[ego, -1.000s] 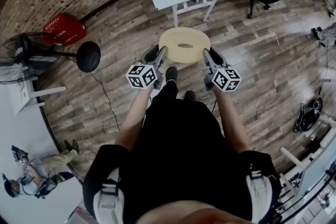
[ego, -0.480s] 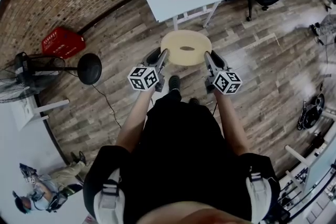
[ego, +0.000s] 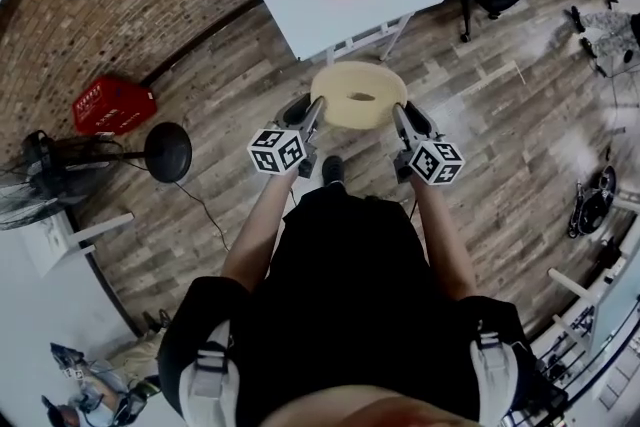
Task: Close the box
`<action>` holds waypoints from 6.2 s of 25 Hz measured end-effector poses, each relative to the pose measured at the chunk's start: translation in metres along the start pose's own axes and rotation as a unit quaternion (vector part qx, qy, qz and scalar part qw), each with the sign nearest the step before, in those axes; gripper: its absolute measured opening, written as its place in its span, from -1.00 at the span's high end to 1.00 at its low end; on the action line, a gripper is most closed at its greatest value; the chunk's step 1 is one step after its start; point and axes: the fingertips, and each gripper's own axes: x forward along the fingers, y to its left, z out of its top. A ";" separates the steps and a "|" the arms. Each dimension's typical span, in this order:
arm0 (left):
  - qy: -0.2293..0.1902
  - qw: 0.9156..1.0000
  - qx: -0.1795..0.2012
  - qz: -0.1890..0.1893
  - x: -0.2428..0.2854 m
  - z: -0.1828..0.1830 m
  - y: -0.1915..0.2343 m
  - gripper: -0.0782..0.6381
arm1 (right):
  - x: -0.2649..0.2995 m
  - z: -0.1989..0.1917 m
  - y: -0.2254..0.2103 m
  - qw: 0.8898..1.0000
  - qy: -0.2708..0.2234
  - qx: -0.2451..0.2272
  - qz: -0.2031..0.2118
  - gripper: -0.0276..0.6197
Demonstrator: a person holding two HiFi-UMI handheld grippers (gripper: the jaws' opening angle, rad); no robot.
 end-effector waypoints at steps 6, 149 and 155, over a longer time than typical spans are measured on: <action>0.007 1.000 0.003 -0.014 0.006 0.009 0.015 0.43 | 0.014 0.005 0.006 1.000 -0.013 -0.004 -0.011 0.58; 0.024 0.984 -0.126 0.124 0.385 0.162 0.211 0.42 | 0.451 0.235 -0.222 0.992 0.118 -0.033 0.041 0.58; 0.030 0.982 -0.130 0.133 0.396 0.160 0.220 0.42 | 0.463 0.233 -0.230 0.989 0.134 -0.039 0.043 0.58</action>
